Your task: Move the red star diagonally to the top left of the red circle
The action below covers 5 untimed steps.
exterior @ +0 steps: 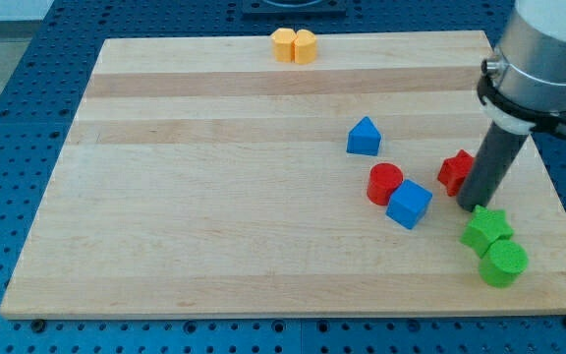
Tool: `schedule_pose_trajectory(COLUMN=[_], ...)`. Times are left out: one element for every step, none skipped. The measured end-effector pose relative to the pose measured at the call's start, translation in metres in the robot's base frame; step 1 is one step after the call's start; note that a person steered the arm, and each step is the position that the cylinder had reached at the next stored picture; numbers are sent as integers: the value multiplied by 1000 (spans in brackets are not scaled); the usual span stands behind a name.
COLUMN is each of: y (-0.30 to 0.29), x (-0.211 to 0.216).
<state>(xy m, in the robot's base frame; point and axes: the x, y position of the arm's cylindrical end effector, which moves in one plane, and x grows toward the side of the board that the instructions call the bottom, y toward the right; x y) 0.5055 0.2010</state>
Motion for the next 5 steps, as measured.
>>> schedule_pose_trajectory(y=[18, 36, 47, 48, 48], x=[0, 0, -4, -16, -24])
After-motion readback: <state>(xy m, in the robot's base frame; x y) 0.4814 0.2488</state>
